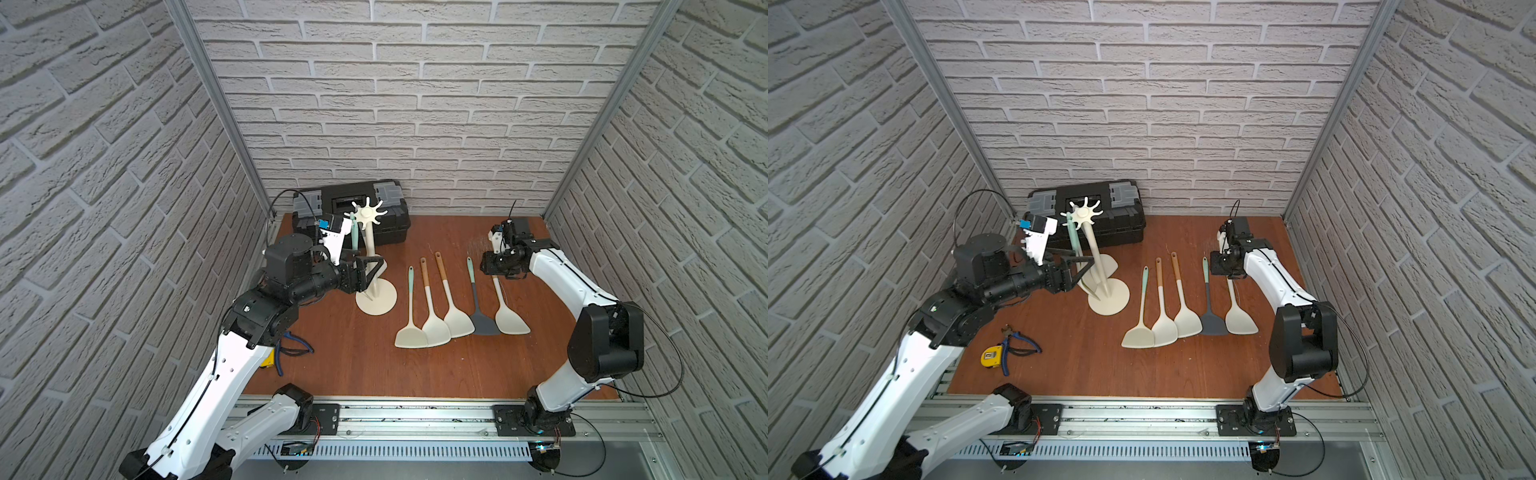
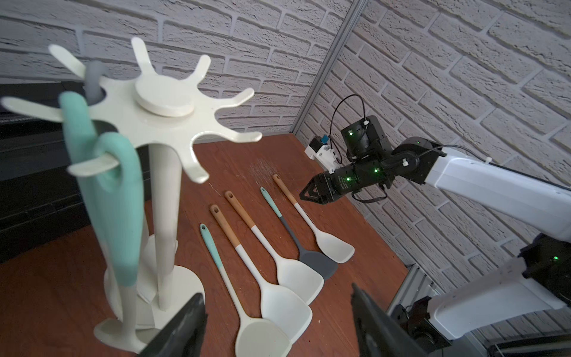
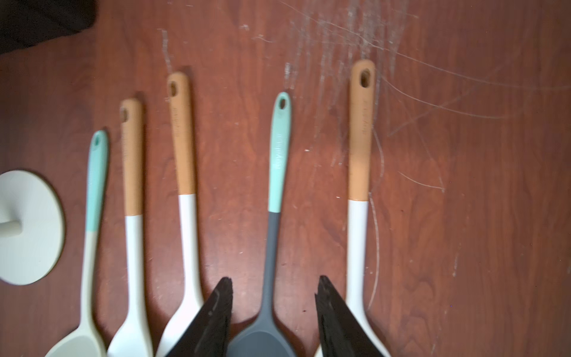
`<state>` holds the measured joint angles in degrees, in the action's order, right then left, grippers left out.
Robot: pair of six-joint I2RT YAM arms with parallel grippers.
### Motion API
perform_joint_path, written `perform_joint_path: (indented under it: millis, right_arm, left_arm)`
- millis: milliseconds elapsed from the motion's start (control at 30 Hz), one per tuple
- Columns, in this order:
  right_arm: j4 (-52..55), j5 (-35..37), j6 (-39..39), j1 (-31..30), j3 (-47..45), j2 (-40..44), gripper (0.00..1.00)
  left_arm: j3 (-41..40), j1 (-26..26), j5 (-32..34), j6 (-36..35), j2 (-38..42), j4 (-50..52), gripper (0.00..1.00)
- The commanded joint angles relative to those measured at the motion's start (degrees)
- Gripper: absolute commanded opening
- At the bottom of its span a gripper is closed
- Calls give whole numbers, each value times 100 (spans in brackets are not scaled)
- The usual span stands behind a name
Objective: Take the spatula off the kitchen utensil rack
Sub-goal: Place the spatula at the center of the board, then take off the spatula from the rack.
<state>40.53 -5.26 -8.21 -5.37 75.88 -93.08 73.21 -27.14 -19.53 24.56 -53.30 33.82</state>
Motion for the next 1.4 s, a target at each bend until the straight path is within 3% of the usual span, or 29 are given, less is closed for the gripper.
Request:
perform_joint_path:
  millis: [0, 167, 233, 367, 600, 833, 1100, 1367]
  right_arm:
    - [-125, -155, -110, -425, 94, 437, 46]
    - [-587, -296, -370, -1054, 119, 699, 45]
    - [-790, -293, -507, -1273, 157, 753, 45]
    - [-1073, -293, -771, -1736, 533, 713, 43]
    - [-794, 189, -714, -2642, 2253, 357, 38]
    - [-1552, 473, -679, -3180, 3172, 199, 29]
    - [-1226, 187, -476, -3766, 5152, -1049, 27]
    - [-1215, -58, -270, -4166, 6331, -2162, 25]
  left_arm:
    - [227, 85, 532, -343, 286, 409, 75]
    - [321, 236, 1905, -456, 574, 1149, 72]
    - [255, 344, 2144, -513, 649, 1265, 71]
    - [144, 536, 1965, -696, 549, 1141, 70]
    - [200, 687, 1269, -882, -29, 502, 66]
    - [316, 832, 858, -805, -624, -48, 63]
    - [93, 916, 714, -904, -914, -805, 63]
    - [-191, 956, 454, -980, -1079, -1395, 50]
